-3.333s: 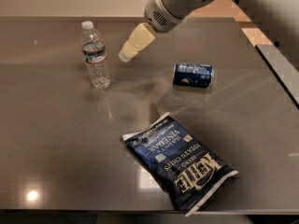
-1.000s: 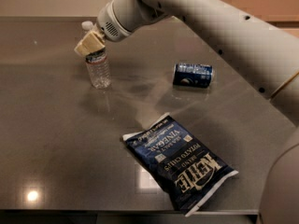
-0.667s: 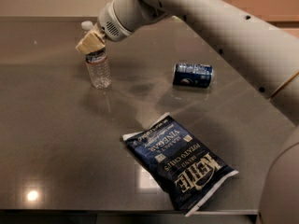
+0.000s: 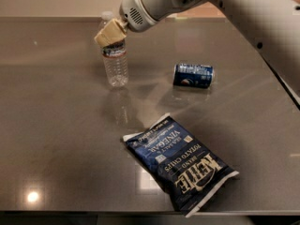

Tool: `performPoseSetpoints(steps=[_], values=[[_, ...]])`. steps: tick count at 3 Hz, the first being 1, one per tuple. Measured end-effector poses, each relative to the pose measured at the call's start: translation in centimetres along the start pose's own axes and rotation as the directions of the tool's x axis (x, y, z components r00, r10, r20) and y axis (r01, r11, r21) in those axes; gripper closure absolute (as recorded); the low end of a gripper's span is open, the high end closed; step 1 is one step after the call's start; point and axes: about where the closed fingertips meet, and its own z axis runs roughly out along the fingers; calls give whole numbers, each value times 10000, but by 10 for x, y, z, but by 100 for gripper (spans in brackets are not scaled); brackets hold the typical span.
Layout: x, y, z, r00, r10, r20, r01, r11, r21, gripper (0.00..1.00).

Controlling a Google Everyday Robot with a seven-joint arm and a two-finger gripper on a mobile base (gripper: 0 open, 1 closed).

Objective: Move water bottle near pepsi can

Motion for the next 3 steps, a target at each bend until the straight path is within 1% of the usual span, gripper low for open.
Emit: performPoseSetpoints(steps=[1,2,3], values=[[23,-15,-36,9985,537,-92,-534,9980,340,100],[48,-27,-57,9961,878,-78,-870,9937,710,100],[71,-39,-69,9946,1037,-51,-1025,9886,1101,100]])
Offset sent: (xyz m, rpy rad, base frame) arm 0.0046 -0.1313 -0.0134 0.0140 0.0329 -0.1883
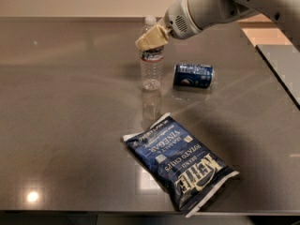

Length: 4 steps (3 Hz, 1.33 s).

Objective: Move water bottle near pepsi can

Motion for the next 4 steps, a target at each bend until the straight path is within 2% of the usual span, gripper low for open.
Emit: performPoseSetpoints(steps=[2,4], values=[[23,-29,-8,9999,118,-2,-118,9980,623,100],[26,-45,-10,9998,41,199,-64,9932,1165,57]])
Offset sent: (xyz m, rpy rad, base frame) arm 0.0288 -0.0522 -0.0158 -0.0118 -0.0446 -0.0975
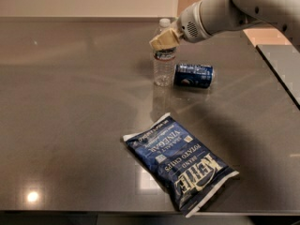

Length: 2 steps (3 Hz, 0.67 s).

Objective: Move water bottle near pepsi can

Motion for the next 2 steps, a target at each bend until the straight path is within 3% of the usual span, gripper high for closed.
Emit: performPoseSetpoints(steps=[2], values=[[3,-2,3,10000,-82,57,81,9999,116,11]])
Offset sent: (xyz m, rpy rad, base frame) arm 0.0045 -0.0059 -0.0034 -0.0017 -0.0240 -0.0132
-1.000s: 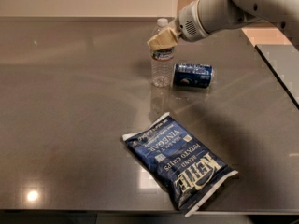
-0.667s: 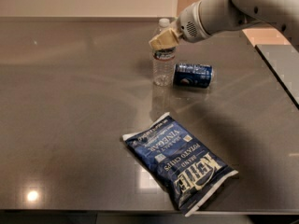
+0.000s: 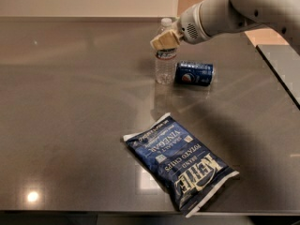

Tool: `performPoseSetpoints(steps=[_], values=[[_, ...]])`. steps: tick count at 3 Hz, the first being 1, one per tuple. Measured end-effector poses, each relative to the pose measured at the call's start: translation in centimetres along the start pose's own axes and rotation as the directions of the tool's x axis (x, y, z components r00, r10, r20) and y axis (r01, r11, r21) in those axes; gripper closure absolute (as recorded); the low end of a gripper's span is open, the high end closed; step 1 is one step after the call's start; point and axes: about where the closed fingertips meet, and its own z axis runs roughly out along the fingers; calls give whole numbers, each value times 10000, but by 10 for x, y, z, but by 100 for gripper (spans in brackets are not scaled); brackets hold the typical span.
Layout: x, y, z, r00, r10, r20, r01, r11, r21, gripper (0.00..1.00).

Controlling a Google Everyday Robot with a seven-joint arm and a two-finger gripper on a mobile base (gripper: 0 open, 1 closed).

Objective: Move water bottle near pepsi can

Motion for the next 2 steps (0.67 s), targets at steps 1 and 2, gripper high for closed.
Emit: performPoseSetpoints(steps=[1,2], values=[[-1,0,1,10000,-11,77,11,10000,-63,0],[-1,0,2,10000,-11,77,12,10000,-64,0]])
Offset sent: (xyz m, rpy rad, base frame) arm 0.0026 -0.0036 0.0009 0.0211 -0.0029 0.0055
